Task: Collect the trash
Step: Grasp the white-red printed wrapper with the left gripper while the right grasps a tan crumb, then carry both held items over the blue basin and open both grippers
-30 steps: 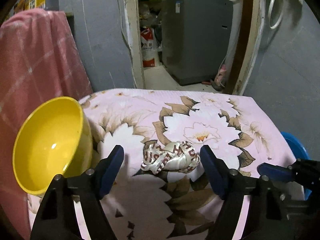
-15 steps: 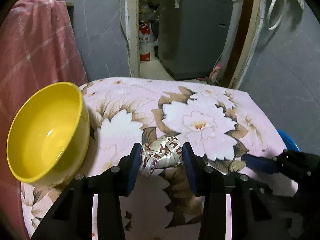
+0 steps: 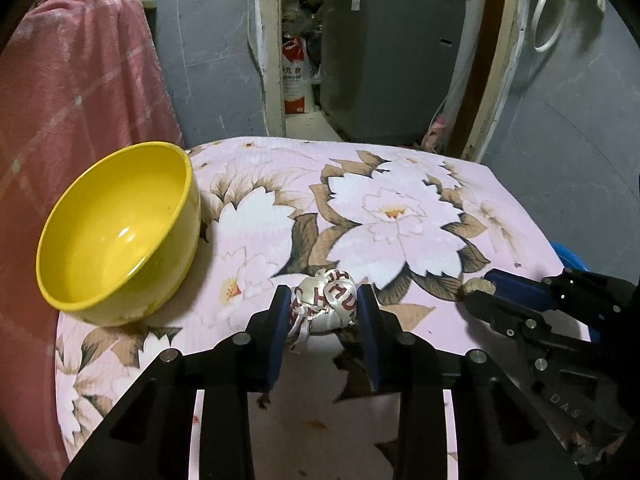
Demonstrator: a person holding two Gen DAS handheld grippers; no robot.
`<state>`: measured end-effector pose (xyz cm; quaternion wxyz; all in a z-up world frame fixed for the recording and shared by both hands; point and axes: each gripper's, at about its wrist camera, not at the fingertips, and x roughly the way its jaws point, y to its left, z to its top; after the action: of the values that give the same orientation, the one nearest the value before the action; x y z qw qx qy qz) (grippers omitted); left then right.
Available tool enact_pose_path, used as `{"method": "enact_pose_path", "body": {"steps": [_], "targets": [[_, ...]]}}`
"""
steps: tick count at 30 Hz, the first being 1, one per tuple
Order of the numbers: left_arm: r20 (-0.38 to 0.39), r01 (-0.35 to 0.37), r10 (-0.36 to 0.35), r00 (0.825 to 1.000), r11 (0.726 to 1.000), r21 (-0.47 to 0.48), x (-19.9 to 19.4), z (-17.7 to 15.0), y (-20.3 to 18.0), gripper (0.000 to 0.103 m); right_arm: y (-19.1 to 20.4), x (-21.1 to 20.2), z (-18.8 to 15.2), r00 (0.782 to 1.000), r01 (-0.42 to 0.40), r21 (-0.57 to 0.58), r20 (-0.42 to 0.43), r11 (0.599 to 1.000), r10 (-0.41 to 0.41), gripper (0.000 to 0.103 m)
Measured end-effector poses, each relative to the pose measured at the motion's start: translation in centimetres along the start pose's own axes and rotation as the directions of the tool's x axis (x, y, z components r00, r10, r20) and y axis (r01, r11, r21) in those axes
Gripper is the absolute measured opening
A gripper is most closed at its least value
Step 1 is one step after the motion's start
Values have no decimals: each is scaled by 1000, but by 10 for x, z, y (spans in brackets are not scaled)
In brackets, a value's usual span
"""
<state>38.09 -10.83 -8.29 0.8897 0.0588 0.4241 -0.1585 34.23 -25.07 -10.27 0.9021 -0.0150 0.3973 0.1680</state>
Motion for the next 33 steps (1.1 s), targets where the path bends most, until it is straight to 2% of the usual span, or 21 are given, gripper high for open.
{"method": "enact_pose_path", "body": {"steps": [2,6,9,13,17,22,28,33], "targets": [[11,14,-14,1000,1000,-13,-6,-2,-1,28,0,-7,-2,1000,-7,6,24,1000,7,19],[89,58,-54,995,997,-48,-26,-6,-4,28,-5,-33,-9,992,-27,58,123,998,20,19],[177,96,-82,981,993,-73,-46,-9,-10,28,-5,-53,-11,979,-24,80,205,996,7,19],[308,153,-115,944,983,-103,-76,-13,-19,28,-4,-89,-14,941,-15,101,339,995,-20,19],[426,176,-121,897,980,-91,-105,-15,-36,28,2,-125,-15,892,21,86,449,996,-58,19],[528,202,-128,840,976,-84,-135,-19,-53,28,5,-174,-19,813,82,81,570,993,-114,19],[619,234,-144,772,970,-66,-165,-22,-82,28,-5,-218,-30,736,152,106,652,983,-184,19],[662,256,-170,730,966,-34,-183,-21,-112,28,-20,-243,-43,696,194,139,678,971,-236,19]]}}
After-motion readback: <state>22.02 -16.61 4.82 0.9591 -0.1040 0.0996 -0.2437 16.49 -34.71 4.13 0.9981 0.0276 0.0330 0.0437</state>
